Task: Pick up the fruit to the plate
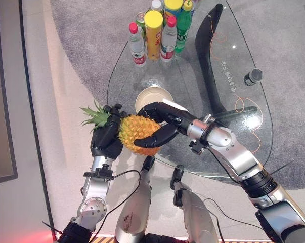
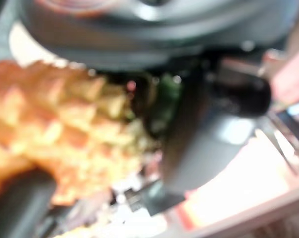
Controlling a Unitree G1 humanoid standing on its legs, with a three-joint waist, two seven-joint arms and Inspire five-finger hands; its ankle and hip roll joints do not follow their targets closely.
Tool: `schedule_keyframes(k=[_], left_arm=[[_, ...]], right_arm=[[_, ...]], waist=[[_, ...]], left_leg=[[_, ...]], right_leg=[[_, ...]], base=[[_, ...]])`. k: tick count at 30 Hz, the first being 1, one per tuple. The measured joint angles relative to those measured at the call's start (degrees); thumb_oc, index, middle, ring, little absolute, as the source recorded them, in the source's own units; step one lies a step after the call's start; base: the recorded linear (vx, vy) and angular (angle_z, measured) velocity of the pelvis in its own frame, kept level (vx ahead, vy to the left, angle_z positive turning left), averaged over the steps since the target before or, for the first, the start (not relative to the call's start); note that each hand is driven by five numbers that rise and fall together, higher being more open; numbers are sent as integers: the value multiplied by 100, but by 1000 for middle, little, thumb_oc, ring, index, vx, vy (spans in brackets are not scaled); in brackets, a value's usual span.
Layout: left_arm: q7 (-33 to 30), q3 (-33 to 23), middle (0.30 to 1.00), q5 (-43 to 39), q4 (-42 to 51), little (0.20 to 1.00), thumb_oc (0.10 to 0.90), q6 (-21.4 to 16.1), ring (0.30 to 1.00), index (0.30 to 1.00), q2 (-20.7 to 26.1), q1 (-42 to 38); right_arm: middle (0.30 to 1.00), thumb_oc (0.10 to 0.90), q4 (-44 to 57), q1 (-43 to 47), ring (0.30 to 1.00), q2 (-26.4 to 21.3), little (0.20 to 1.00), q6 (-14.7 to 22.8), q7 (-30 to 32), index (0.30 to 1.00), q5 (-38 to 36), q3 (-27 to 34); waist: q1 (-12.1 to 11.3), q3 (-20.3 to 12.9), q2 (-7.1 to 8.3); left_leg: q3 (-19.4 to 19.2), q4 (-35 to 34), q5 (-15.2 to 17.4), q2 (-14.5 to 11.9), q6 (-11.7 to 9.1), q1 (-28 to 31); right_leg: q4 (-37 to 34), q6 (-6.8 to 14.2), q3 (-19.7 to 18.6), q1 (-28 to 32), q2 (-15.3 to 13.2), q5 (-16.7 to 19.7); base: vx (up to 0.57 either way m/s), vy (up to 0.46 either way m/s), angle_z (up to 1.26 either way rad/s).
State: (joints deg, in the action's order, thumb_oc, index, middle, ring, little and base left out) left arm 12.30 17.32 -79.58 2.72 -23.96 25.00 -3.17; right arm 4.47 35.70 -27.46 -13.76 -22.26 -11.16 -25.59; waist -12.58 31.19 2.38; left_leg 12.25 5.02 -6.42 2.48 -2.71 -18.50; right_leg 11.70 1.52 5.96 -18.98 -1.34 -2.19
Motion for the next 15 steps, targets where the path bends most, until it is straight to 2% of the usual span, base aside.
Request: schedule_keyframes(k=[12,13,14,15], left_arm=[[42,-121,300,-2,0,200,100,16,300,300,-157,-10],[42,-144,300,2,0,200,100,14,300,300,-152,-18],[42,-178,300,18,0,200,100,14,300,300,-153,-32],[45,-221,300,71,0,200,100,14,300,300,-155,-54]], right_arm=[[300,100,-28,76,300,21,200,48,108,300,3,-36],[620,473,-34,72,620,24,573,95,197,620,-2,-75],[900,800,-66,70,900,38,900,175,270,900,-2,-106],[900,800,-66,60,900,49,900,228,331,900,-4,-114]], waist=[[4,0,0],[8,0,0],[15,0,0],[18,0,0]], left_leg=[[0,3,0,10,0,-104],[-4,3,0,9,0,-108],[-7,4,1,8,0,-115],[-8,5,0,7,0,-135]], right_leg=[[3,16,3,-111,-14,3],[7,16,0,-119,-14,3],[10,16,-2,-129,-14,3],[17,15,-3,-153,-13,4]], base=[[0,0,0],[0,0,0],[0,0,0],[0,0,0]])
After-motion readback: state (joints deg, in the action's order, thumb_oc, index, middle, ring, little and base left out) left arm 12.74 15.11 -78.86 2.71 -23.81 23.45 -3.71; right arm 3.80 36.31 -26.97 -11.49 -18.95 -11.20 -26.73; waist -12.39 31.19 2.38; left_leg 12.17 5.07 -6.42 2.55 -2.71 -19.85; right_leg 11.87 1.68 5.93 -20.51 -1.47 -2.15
